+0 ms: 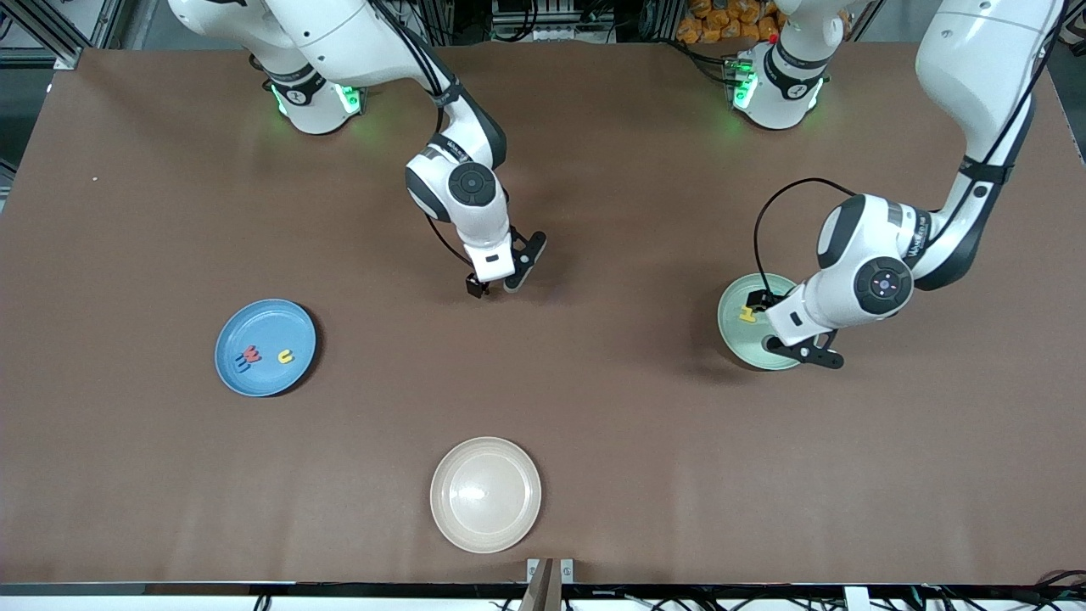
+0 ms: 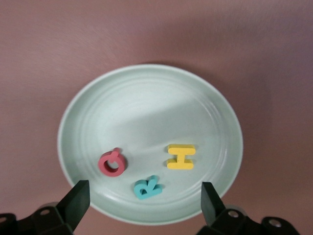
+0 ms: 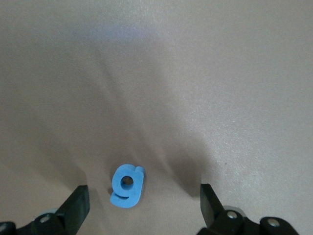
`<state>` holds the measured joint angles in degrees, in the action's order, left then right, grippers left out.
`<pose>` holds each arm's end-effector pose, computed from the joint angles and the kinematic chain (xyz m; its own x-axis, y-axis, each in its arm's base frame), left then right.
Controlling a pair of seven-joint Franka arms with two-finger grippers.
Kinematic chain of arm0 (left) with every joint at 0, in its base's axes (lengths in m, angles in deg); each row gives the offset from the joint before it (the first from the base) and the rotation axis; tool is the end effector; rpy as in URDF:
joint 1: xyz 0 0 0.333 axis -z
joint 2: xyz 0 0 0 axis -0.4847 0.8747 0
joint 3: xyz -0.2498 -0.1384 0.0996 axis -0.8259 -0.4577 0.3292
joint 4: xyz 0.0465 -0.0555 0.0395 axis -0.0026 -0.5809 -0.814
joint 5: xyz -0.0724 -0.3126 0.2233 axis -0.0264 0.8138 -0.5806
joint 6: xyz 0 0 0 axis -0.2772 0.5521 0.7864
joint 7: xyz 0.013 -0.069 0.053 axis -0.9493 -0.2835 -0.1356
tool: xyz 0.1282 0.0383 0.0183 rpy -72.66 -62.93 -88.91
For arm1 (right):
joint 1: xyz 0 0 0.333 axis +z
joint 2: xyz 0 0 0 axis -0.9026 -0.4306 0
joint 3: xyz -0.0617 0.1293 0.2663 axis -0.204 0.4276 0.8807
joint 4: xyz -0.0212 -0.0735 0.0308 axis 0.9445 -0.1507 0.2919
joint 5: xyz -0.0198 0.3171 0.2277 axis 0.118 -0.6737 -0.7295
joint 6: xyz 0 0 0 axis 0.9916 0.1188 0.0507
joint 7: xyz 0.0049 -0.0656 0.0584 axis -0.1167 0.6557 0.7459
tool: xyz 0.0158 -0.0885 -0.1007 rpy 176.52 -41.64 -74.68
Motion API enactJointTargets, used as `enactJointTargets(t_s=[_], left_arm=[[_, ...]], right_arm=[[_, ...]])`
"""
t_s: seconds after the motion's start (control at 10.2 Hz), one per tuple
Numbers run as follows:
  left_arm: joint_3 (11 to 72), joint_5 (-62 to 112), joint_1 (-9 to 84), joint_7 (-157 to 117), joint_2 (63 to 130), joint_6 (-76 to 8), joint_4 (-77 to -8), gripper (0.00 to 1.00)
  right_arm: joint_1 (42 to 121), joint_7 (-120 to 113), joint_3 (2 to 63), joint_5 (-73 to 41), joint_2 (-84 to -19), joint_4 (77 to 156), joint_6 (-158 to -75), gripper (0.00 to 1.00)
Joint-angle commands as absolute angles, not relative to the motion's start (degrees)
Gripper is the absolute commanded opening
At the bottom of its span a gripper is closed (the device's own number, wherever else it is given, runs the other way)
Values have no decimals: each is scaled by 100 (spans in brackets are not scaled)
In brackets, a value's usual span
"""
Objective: Sort upper and lower case letters into plates
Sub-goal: 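Carry the blue g to the blue plate while the left gripper reaches letters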
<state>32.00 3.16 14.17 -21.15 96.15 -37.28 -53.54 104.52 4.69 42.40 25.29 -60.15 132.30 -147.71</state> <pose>0.5718 -0.1101 0.2248 0.9456 -0.2409 -0.2185 -0.2443 -0.9696 0.0117 0.4243 0.4168 0.1367 0.4960 0.8683 -0.0067 0.8683 -0.4960 -0.0006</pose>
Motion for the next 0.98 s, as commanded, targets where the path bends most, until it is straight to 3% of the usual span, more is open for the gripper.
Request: enactJointTargets(t_s=[0.0, 0.2, 0.29, 0.39, 0.88], left_arm=[[3003, 473, 1397, -1653, 9513, -2911, -4707, 100], [2906, 473, 1405, -1213, 9311, -2402, -4258, 100], [2905, 473, 1405, -1116, 9180, -2138, -4030, 100], [2896, 473, 1405, -1002, 9022, -1987, -3836, 100], [2406, 508, 1405, -783, 8906, -1634, -3500, 100]], right_arm=[[10501, 456, 4199, 2585, -6027, 13291, -14879, 100], [10501, 456, 4199, 2585, -6036, 13291, -14888, 100], [10501, 439, 4199, 2585, -6027, 13291, -14888, 29], [10493, 413, 4199, 2585, -6027, 13291, -14879, 0], [10466, 483, 4199, 2585, -5992, 13265, -14809, 0]])
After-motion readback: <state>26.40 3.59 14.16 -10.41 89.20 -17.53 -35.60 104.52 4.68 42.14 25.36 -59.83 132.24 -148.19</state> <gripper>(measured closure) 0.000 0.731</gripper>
